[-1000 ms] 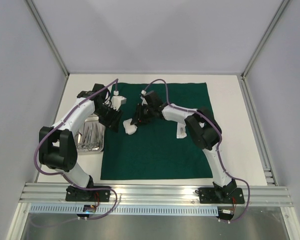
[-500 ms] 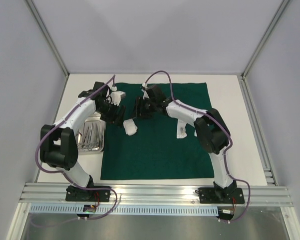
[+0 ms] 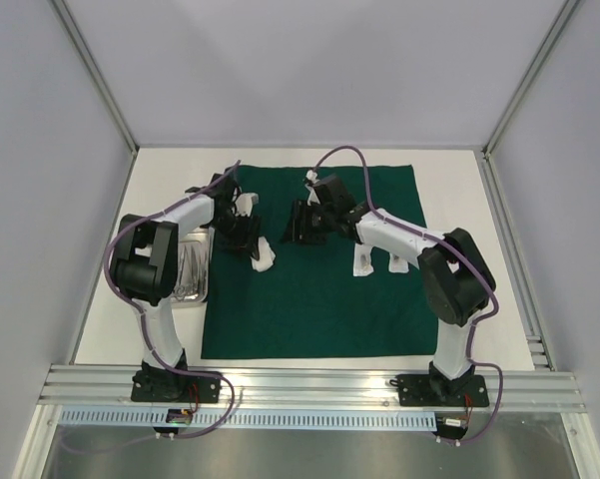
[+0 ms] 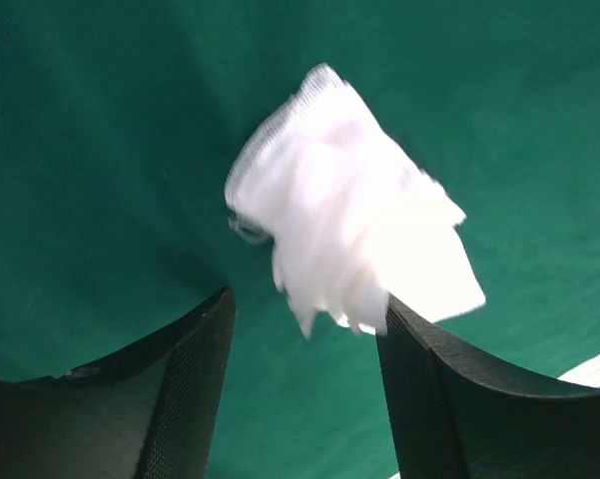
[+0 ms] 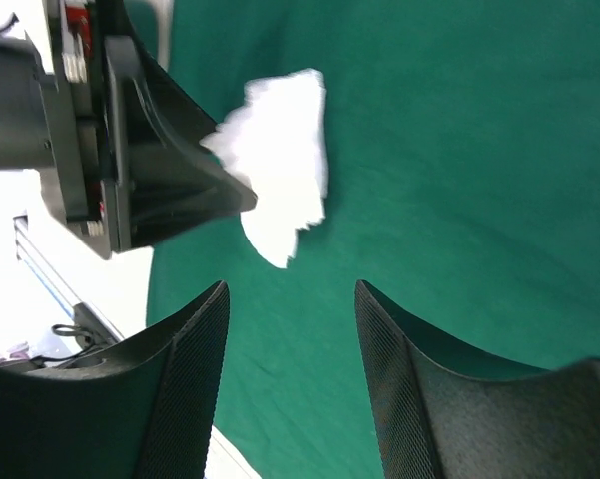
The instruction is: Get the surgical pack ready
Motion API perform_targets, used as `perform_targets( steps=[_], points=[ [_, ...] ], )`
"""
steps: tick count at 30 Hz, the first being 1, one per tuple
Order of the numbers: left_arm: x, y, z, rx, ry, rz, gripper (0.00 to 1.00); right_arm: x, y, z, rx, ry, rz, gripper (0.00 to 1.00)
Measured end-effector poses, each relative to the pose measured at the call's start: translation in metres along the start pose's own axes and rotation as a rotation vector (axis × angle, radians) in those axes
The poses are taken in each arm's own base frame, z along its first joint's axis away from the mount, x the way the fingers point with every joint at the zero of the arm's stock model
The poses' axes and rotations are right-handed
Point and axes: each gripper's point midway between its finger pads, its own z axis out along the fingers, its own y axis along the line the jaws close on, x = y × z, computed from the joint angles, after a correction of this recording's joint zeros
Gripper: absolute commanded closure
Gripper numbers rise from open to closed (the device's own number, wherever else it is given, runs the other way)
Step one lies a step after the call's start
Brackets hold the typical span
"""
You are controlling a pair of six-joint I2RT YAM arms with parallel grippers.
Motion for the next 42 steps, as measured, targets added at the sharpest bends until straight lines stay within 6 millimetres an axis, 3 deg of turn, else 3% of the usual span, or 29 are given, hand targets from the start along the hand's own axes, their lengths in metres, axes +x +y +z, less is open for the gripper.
perform_targets(
  steps=[5,11,21,42],
  points=[
    [-0.012,0.0,0.009,0.001,0.0,-0.036,0.41,0.01,-0.019,-0.001,0.04,0.016,0.023,0.45],
    [-0.025,-0.004,0.016,0.005,-0.008,-0.034,0.45,0.021,-0.028,0.001,0.059,0.038,0.03,0.46],
    [-0.032,-0.006,0.018,0.003,-0.022,-0.022,0.42,0.018,-0.024,-0.008,0.054,0.019,0.008,0.47],
    [-0.057,-0.003,0.02,-0.023,-0.121,0.02,0.46,0.021,-0.029,-0.008,0.062,0.027,0.006,0.5]
  ],
)
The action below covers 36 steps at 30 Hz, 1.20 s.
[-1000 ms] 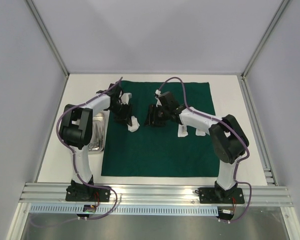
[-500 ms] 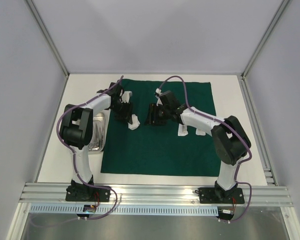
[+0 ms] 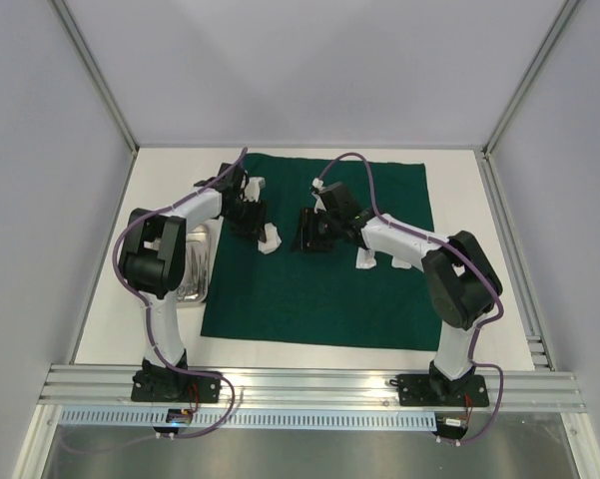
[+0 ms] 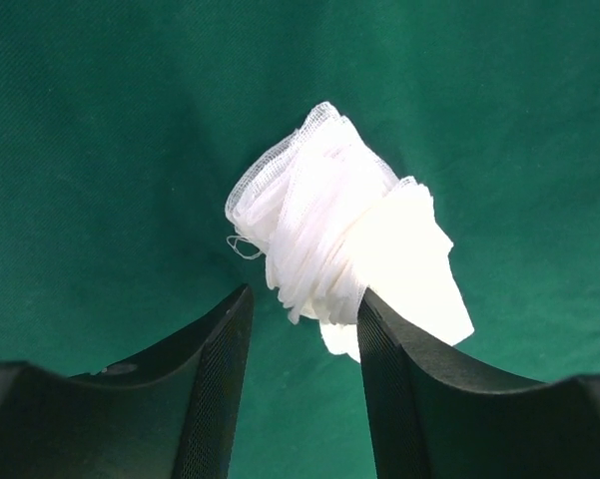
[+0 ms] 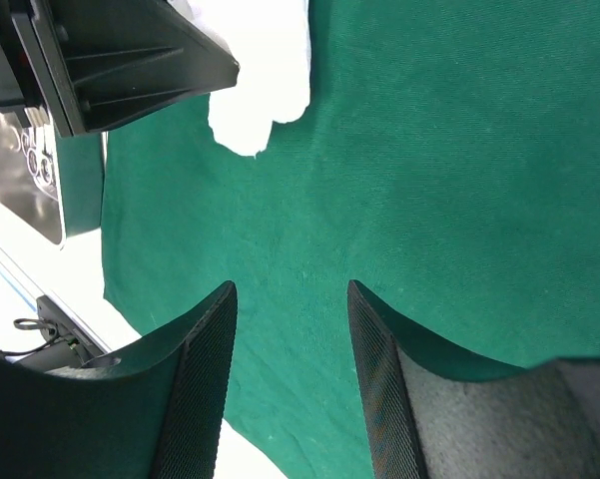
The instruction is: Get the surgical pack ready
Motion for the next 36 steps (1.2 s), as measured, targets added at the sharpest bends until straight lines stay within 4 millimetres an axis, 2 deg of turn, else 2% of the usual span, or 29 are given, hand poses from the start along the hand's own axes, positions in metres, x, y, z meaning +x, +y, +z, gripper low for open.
perform_targets(
  steps=[12,21,26,30,36],
  points=[
    [-0.009,-0.002,0.003,0.009,-0.068,0.003,0.47,0.0,0.0,0.0,0.001,0.0,-0.003,0.5],
    [-0.014,-0.001,-0.003,-0.006,-0.109,0.014,0.38,-0.001,-0.002,-0.001,0.003,-0.001,-0.002,0.5],
    [-0.019,-0.002,-0.004,-0.004,-0.119,0.019,0.39,0.0,-0.003,-0.001,0.006,0.003,-0.002,0.5],
    [-0.031,-0.004,0.002,0.005,-0.135,0.027,0.41,0.001,-0.003,-0.001,0.008,0.006,-0.003,0.5],
    [-0.03,-0.004,0.013,0.028,-0.11,0.019,0.45,0.004,-0.005,-0.001,0.013,0.014,0.0,0.5]
  ],
)
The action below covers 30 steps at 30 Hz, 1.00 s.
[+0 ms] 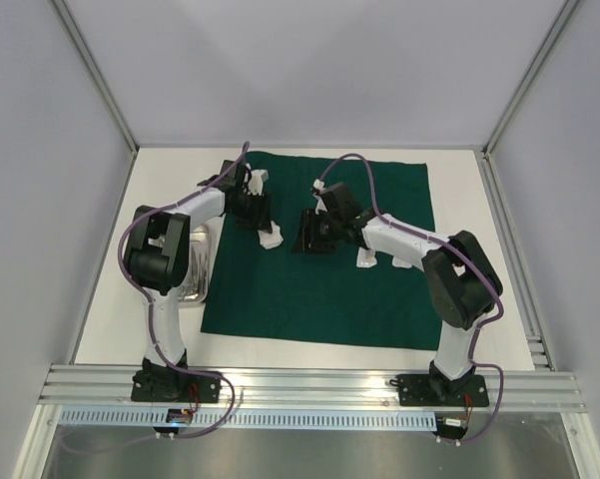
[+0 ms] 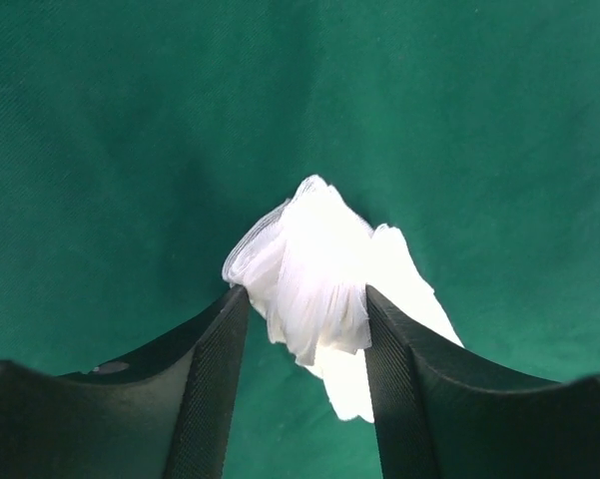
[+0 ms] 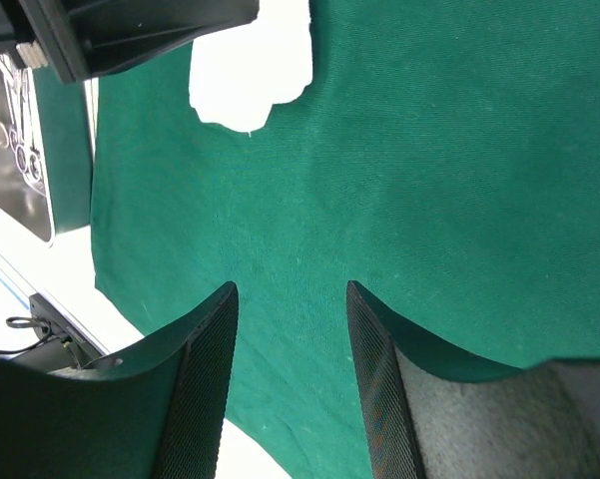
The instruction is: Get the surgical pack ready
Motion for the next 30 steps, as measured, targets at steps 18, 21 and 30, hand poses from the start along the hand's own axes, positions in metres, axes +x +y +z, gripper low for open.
perform_targets(
  steps=[18,21,30],
  points=[
    [0.0,-0.008,0.004,0.054,0.012,-0.014,1.0,0.002,-0.001,0.0,0.005,0.007,-0.004,0.51],
    [-0.001,-0.009,0.002,0.056,0.009,-0.005,1.0,0.002,-0.002,-0.001,0.007,0.009,-0.005,0.51],
    [-0.004,-0.018,-0.023,0.058,-0.012,0.056,1.0,-0.001,0.002,-0.008,0.002,-0.003,-0.015,0.51]
  ],
)
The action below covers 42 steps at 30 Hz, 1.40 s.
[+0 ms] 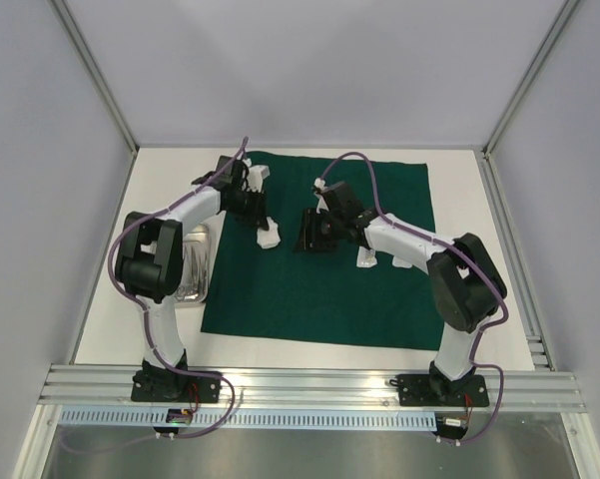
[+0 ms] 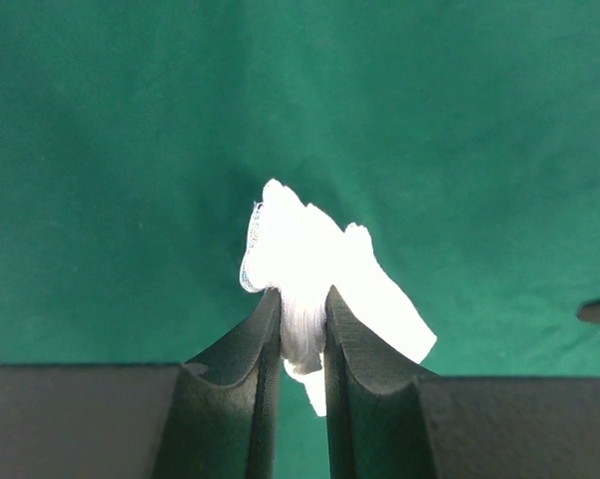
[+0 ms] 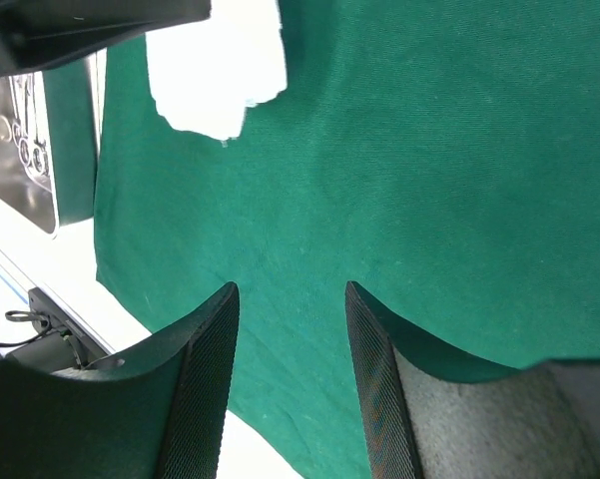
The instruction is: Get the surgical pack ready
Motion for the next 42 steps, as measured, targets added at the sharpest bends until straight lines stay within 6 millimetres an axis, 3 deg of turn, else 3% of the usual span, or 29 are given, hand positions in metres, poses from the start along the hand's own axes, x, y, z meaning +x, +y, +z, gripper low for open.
perform_targets(
  steps=[6,12,16,21,24,33,37,42],
  points=[
    [-0.005,-0.006,-0.015,0.007,-0.016,0.046,1.0,-0.001,0.001,-0.004,0.004,-0.004,-0.003,0.51],
    [0.01,-0.004,-0.034,0.0,0.042,0.082,1.0,0.003,-0.001,-0.005,0.014,0.01,0.0,0.51],
    [0.013,0.015,-0.088,-0.032,0.026,0.078,1.0,0.003,0.0,-0.008,0.015,0.009,-0.002,0.51],
    [0.021,0.078,-0.179,-0.176,-0.141,-0.052,1.0,-0.004,0.008,-0.017,-0.005,-0.02,-0.013,0.52],
    [0.043,0.112,-0.206,-0.259,-0.184,-0.14,1.0,-0.006,0.009,-0.018,-0.008,-0.025,-0.007,0.52],
    [0.087,0.176,-0.165,-0.238,-0.04,-0.304,1.0,-0.01,0.01,-0.023,0.008,-0.046,0.001,0.52],
    [0.077,0.199,-0.159,-0.246,-0.012,-0.281,1.0,-0.011,0.008,-0.024,0.024,-0.051,0.003,0.52],
    [0.07,0.206,-0.16,-0.236,0.024,-0.241,1.0,-0.011,0.006,-0.025,0.037,-0.047,0.006,0.52]
  ],
)
